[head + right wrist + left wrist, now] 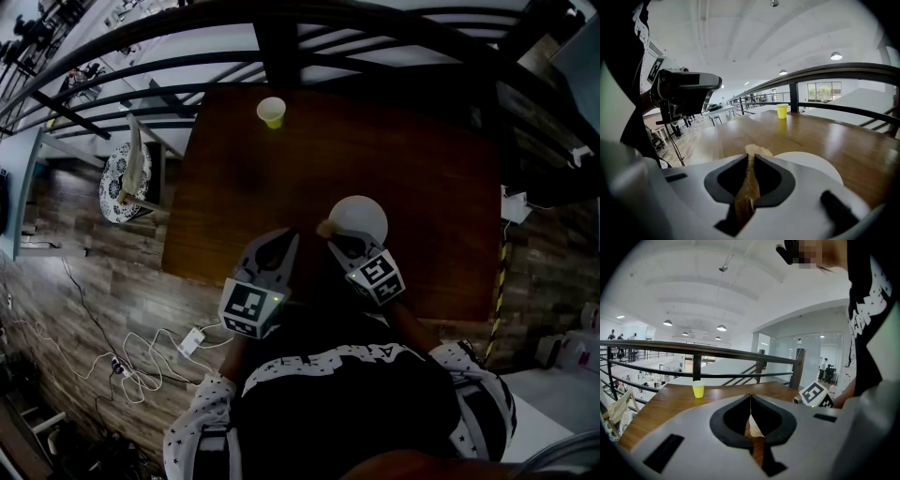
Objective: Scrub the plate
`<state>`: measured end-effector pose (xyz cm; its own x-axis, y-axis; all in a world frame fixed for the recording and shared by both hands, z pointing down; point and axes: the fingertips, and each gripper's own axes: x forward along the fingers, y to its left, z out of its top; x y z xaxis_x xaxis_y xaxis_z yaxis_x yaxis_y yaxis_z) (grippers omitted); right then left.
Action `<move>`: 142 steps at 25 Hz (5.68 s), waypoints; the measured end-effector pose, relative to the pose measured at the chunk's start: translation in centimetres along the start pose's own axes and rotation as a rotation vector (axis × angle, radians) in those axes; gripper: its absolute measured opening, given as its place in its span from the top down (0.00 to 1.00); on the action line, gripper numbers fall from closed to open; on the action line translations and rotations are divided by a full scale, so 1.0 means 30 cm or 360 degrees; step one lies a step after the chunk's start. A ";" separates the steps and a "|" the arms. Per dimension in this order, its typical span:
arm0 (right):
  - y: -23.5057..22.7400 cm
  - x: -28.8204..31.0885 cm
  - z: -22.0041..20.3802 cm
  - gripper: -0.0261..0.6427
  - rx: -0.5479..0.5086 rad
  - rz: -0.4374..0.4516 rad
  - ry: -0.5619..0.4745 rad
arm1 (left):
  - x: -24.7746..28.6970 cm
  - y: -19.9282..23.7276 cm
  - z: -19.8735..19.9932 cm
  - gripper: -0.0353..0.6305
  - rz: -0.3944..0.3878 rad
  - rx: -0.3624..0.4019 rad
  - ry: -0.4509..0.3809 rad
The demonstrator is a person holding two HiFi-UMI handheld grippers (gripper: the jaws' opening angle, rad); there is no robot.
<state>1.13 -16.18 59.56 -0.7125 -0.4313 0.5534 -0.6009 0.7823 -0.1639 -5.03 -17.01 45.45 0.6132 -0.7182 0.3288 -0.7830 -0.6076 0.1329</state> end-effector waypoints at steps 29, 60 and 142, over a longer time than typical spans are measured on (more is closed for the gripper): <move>-0.316 -0.021 0.057 0.89 0.0047 -0.0306 -0.0094 | 0.004 0.020 -0.015 0.93 0.0028 -0.0012 0.0027; -0.239 -0.011 0.004 0.89 0.0030 -0.0191 -0.0027 | 0.012 -0.021 -0.015 0.93 0.0010 -0.0001 0.0023; -0.036 -0.098 -0.021 0.89 -0.0067 -0.0014 -0.0037 | -0.009 -0.116 0.005 0.93 -0.0015 0.0013 -0.0030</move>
<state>4.10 -15.46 58.63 -0.7156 -0.4482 0.5357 -0.5917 0.7965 -0.1240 -2.46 -14.76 44.76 0.6227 -0.7185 0.3099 -0.7762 -0.6172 0.1286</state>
